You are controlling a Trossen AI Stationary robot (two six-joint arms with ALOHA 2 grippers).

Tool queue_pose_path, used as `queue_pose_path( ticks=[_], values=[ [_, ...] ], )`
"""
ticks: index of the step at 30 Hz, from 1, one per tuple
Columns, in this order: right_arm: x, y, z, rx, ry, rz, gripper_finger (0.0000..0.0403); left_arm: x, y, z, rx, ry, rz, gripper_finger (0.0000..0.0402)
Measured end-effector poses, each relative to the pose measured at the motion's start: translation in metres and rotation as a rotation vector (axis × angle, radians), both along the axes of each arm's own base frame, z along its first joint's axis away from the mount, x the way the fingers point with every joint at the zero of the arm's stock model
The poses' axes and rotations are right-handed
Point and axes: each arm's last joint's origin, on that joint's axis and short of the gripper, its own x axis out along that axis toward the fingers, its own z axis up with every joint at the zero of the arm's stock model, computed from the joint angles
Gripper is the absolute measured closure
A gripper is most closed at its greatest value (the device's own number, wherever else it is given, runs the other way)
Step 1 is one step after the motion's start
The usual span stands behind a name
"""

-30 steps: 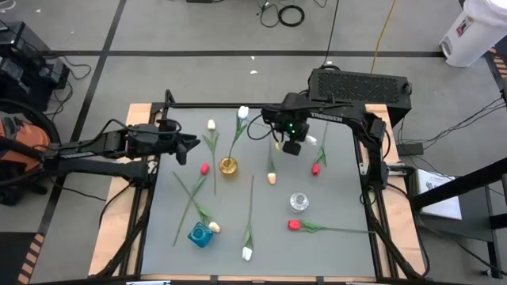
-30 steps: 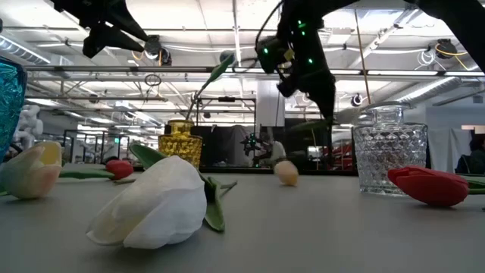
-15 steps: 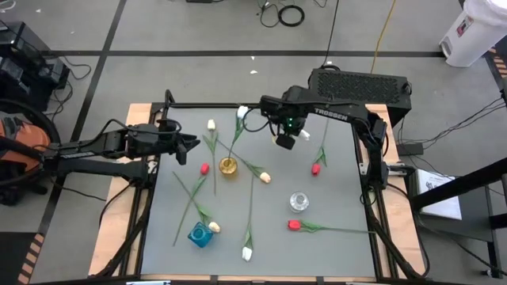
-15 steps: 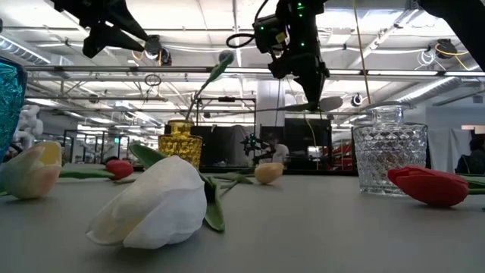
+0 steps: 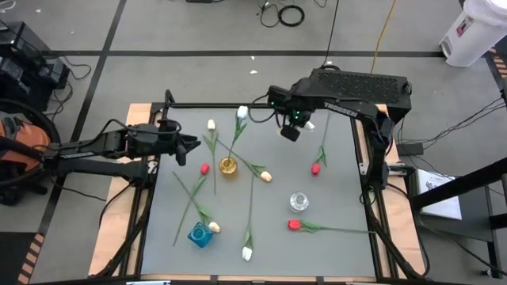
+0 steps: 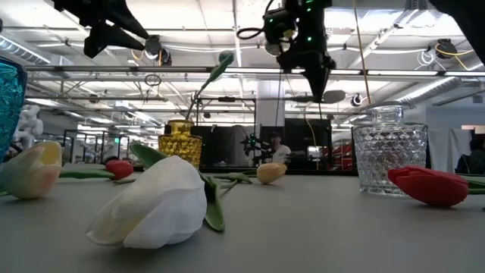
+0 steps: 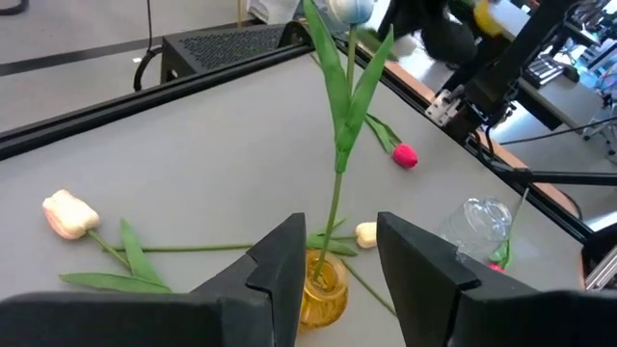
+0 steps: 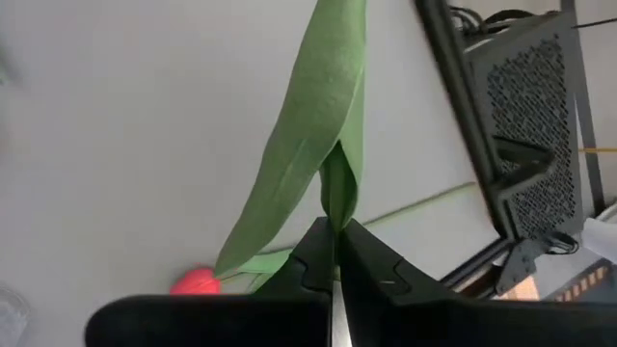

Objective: Sort flowers into vase by color
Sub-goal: Put the top white tulip into the yellow vase

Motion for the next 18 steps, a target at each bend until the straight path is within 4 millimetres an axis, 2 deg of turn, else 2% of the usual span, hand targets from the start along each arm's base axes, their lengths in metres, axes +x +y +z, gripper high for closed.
queue_pose_path(
  ticks=[8, 13, 18],
  values=[
    [-0.032, 0.001, 0.039, -0.056, -0.117, -0.058, 0.0402, 0.003, 0.0, 0.006, 0.045, -0.057, -0.017, 0.0265],
    [-0.051, 0.014, 0.065, -0.082, -0.211, -0.058, 0.0402, 0.006, 0.001, 0.017, 0.095, -0.161, -0.028, 0.0265],
    [-0.064, 0.03, 0.09, -0.07, -0.401, -0.06, 0.0402, 0.008, 0.001, 0.028, 0.126, -0.267, -0.029, 0.0265]
  ],
)
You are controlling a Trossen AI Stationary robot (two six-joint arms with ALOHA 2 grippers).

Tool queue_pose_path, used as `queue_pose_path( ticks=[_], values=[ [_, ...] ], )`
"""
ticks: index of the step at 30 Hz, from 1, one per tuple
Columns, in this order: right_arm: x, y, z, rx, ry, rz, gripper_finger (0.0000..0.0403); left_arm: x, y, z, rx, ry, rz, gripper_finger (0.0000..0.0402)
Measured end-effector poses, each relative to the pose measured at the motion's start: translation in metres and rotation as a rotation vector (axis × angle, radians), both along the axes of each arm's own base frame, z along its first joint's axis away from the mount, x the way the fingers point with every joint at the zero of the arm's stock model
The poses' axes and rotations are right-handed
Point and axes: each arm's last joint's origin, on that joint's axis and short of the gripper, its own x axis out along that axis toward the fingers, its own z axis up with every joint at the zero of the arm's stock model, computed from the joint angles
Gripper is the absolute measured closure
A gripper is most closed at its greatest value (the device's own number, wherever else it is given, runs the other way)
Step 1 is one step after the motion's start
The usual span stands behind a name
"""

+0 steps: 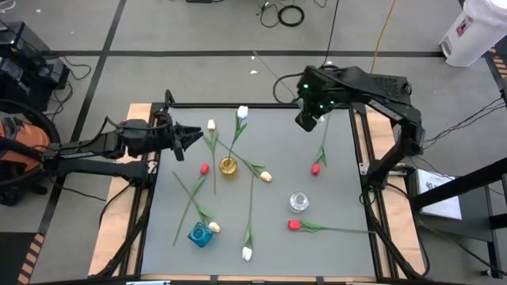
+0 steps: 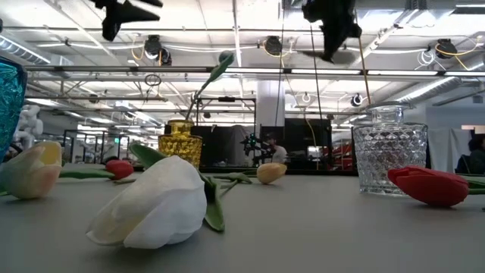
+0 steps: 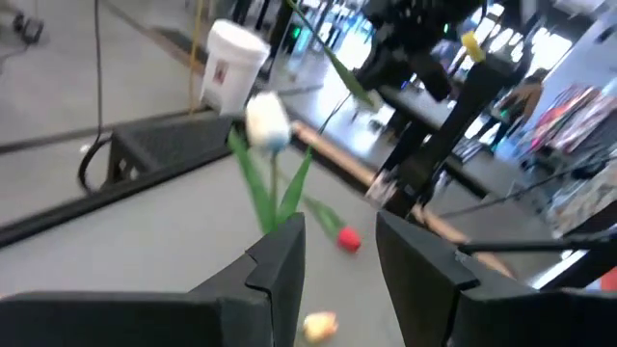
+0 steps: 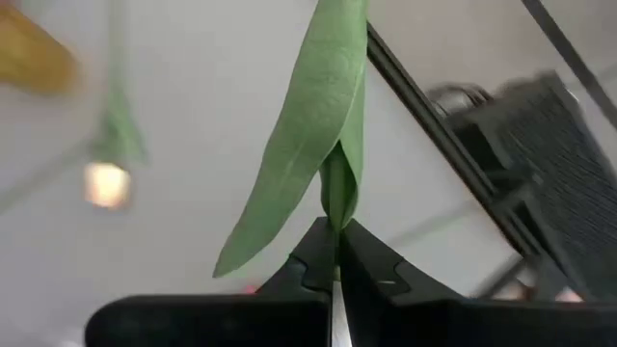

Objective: Sort flowers into vase by color
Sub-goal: Put the top white tulip into the yellow vase

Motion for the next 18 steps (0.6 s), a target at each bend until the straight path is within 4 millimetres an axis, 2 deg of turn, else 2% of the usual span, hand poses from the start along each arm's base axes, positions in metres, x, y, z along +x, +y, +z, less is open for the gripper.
queue_pose_path(
  ticks=[5, 8, 18],
  values=[
    [0.0, 0.018, 0.024, -0.003, -0.252, 0.053, 0.0402, 0.001, 0.0, 0.009, 0.023, -0.093, -0.003, 0.0265],
    [0.007, 0.029, 0.035, 0.006, -0.394, 0.107, 0.0402, 0.001, 0.0, 0.015, 0.05, -0.148, -0.014, 0.0265],
    [0.04, 0.063, 0.052, 0.009, -0.658, 0.263, 0.0403, -0.001, -0.002, 0.033, 0.068, -0.337, -0.06, 0.0265]
  ],
)
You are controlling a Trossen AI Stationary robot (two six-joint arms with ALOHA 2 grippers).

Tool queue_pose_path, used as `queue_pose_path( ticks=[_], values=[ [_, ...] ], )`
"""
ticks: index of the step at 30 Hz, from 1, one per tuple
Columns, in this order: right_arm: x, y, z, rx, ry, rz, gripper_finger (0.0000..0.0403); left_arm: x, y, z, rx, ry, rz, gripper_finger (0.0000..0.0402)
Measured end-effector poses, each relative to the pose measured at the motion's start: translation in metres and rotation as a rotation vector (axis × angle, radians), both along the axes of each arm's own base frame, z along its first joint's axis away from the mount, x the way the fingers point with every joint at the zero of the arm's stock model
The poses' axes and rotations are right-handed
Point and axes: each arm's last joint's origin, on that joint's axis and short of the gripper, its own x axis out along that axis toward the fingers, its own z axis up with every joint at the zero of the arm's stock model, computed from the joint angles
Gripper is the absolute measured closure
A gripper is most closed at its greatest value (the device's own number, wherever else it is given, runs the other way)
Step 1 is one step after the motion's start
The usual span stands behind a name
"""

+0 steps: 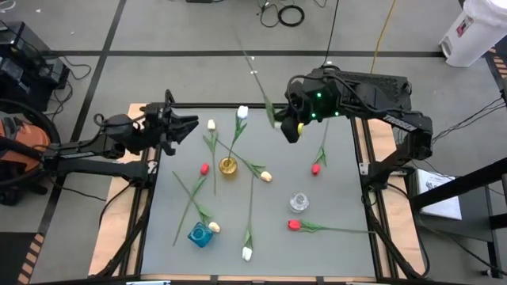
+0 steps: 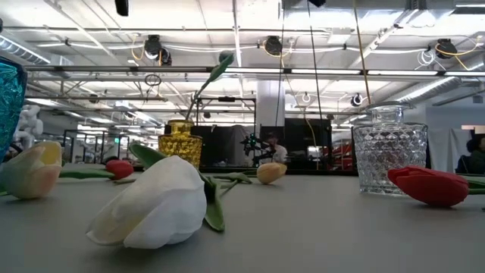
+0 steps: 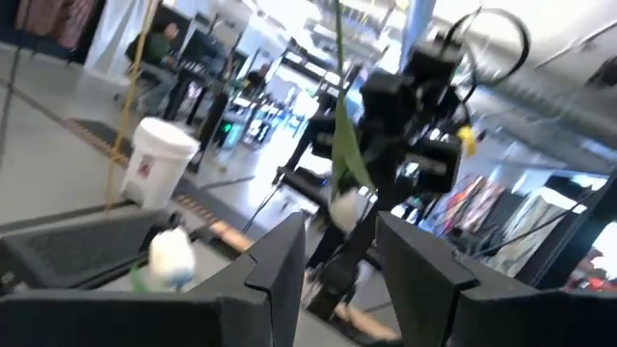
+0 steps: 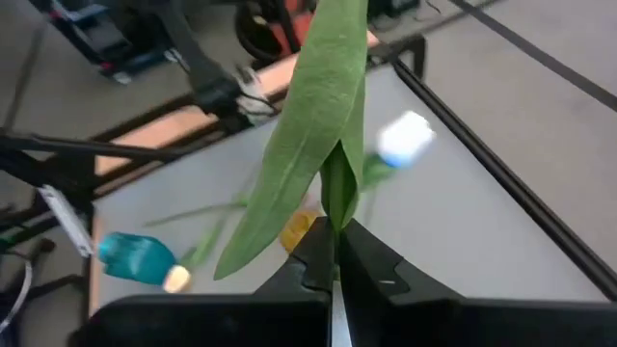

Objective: Sort flowers into vase by color
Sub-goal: Put the top white tulip into the yellow vase

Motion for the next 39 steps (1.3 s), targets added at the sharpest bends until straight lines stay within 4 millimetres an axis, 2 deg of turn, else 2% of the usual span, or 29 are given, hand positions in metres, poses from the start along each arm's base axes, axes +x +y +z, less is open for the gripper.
queue_pose_path(
  ticks=[6, 11, 14, 19, 25, 39],
  values=[
    [0.008, 0.013, 0.008, 0.005, -0.099, 0.035, 0.0403, 0.001, 0.0, 0.008, 0.013, -0.083, -0.016, 0.0265],
    [0.017, 0.023, 0.007, 0.013, -0.132, 0.064, 0.0403, 0.016, 0.0, 0.006, 0.018, -0.088, -0.044, 0.0265],
    [0.028, 0.028, 0.004, 0.023, -0.151, 0.085, 0.0403, 0.03, 0.001, 0.003, 0.025, -0.094, -0.07, 0.0265],
    [0.049, 0.036, -0.013, 0.033, -0.105, 0.115, 0.0403, 0.05, 0.002, 0.0, 0.029, -0.127, -0.105, 0.0265],
    [0.068, 0.044, -0.025, 0.055, -0.098, 0.13, 0.0403, 0.063, 0.002, -0.003, 0.016, -0.15, -0.137, 0.0265],
    [0.073, 0.055, -0.025, 0.098, -0.139, 0.142, 0.0403, 0.068, 0.002, -0.001, 0.008, -0.203, -0.146, 0.0265]
  ],
)
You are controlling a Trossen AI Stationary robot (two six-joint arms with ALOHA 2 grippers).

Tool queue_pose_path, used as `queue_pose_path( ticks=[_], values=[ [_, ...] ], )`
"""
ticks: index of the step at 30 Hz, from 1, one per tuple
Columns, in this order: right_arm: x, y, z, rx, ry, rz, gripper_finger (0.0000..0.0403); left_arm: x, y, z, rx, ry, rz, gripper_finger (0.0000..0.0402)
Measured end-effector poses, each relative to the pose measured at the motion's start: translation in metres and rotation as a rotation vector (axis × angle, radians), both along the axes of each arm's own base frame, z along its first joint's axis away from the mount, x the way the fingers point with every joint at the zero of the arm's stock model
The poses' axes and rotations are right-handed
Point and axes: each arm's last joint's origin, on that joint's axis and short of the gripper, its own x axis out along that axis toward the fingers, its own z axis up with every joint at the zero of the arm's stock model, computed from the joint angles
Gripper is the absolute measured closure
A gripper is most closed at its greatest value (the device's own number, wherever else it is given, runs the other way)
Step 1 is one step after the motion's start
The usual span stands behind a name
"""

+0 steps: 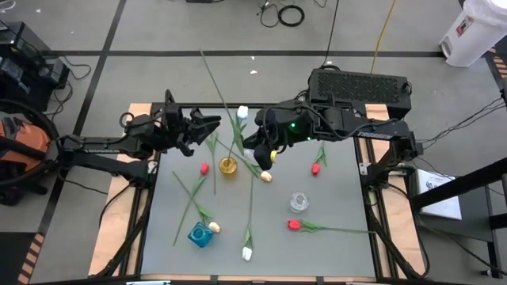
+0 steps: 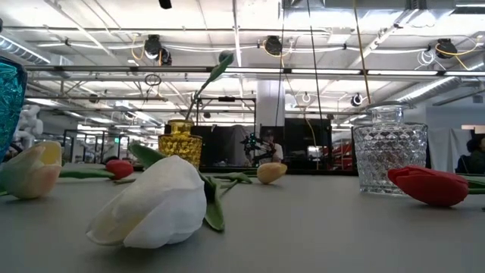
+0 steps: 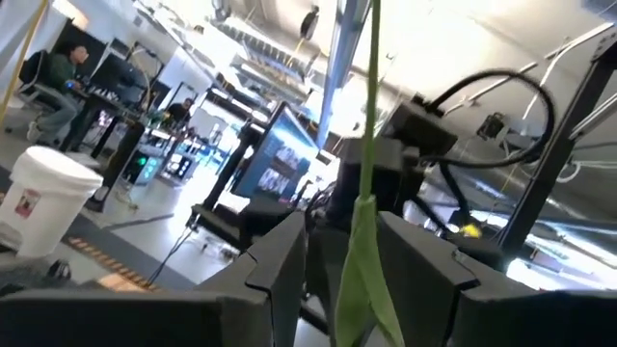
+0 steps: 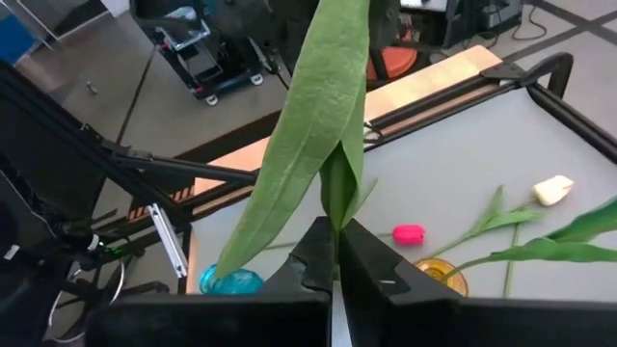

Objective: Sort flowers into vase by color
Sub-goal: Put the top white tulip into the yellow vase

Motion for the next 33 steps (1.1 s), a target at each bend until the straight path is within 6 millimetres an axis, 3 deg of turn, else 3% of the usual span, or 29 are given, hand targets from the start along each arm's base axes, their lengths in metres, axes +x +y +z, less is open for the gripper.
queue_pose_path(
  ticks=[7, 13, 20, 33],
  values=[
    [0.0, 0.0, 0.0, 0.011, 0.001, 0.003, 0.0403, 0.004, 0.001, 0.006, -0.001, -0.024, 0.007, 0.0265],
    [0.0, 0.0, 0.0, 0.029, 0.002, 0.009, 0.0403, 0.024, 0.003, 0.025, 0.014, -0.031, 0.013, 0.0265],
    [0.0, 0.002, 0.0, 0.029, 0.003, 0.013, 0.0403, 0.041, 0.003, 0.033, 0.039, 0.024, -0.026, 0.0265],
    [0.0, 0.005, 0.0, 0.002, 0.004, 0.027, 0.0403, 0.043, 0.003, 0.033, 0.037, 0.033, -0.03, 0.0279]
  ],
)
